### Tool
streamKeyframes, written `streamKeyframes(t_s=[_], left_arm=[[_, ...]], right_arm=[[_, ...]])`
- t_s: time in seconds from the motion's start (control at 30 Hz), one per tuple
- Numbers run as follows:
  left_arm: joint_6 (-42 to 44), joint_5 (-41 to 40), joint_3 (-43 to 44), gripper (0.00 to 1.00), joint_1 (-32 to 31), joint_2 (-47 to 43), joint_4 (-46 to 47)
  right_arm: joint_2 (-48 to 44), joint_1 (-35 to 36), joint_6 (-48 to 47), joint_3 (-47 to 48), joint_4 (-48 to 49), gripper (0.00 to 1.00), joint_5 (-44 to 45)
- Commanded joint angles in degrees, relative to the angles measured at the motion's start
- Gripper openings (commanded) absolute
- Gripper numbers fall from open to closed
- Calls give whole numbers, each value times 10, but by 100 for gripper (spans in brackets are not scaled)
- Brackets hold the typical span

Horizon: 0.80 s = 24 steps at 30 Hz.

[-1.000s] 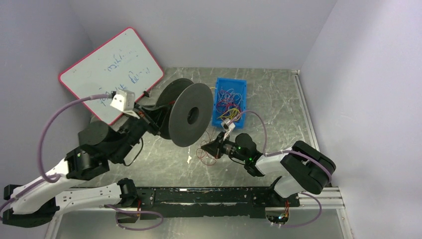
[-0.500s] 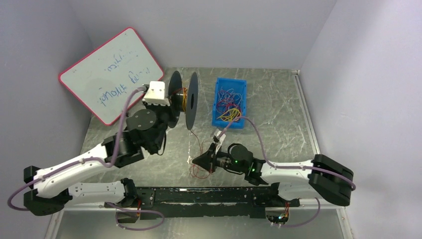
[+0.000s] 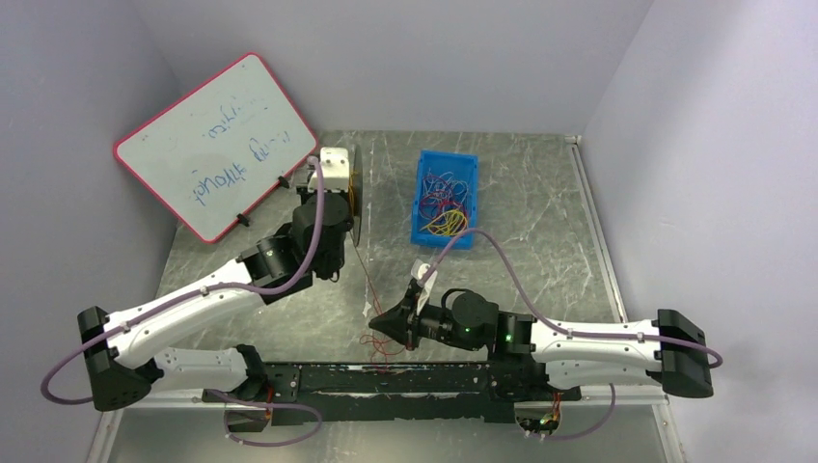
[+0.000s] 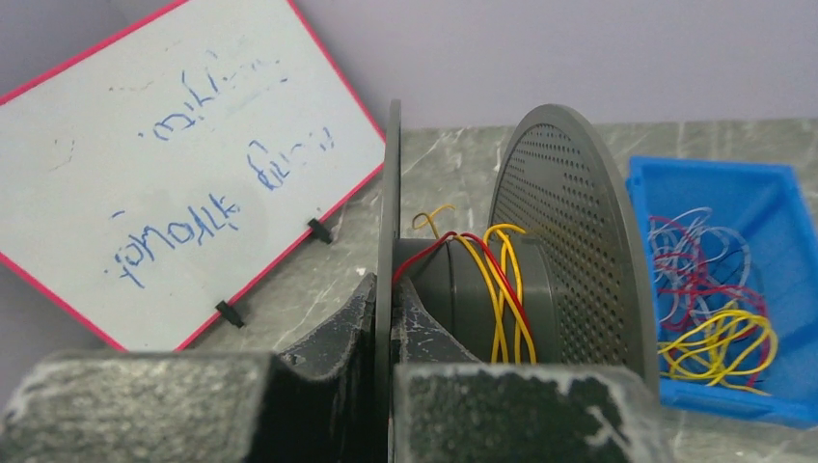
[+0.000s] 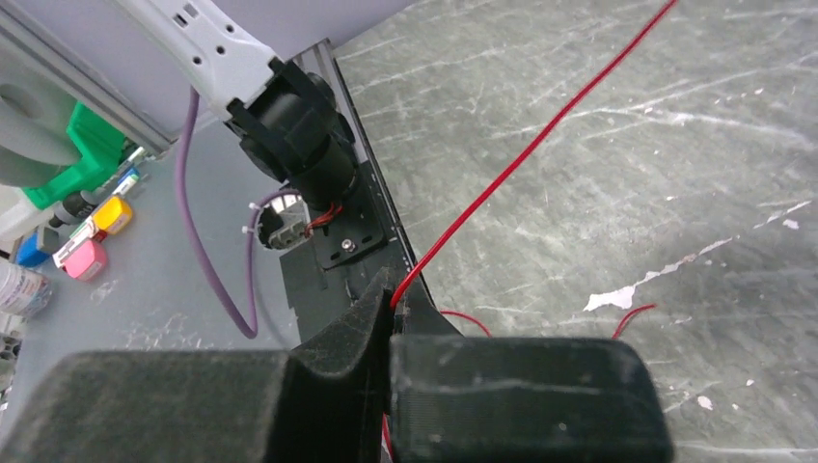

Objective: Wrap the cables

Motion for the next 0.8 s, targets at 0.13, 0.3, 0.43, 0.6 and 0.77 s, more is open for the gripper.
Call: streamKeyframes(t_s=[0.13, 0.3, 0.43, 0.6, 0.77], left_arm=[[-69, 7, -3, 7, 18, 28, -50], [-85, 40, -9, 7, 18, 40, -79], [-91, 77, -18, 7, 17, 45, -101], [-98, 130, -32, 7, 12, 41, -127], [-85, 160, -48, 7, -8, 38, -133]], right_arm=[[-20, 38, -46, 86, -112, 0, 46], [-9, 39, -79, 145, -192, 0, 100], [3, 38, -123, 194, -243, 0, 151], [21, 38, -184, 240, -276, 0, 206], [43, 16, -248, 280, -297, 0, 232]])
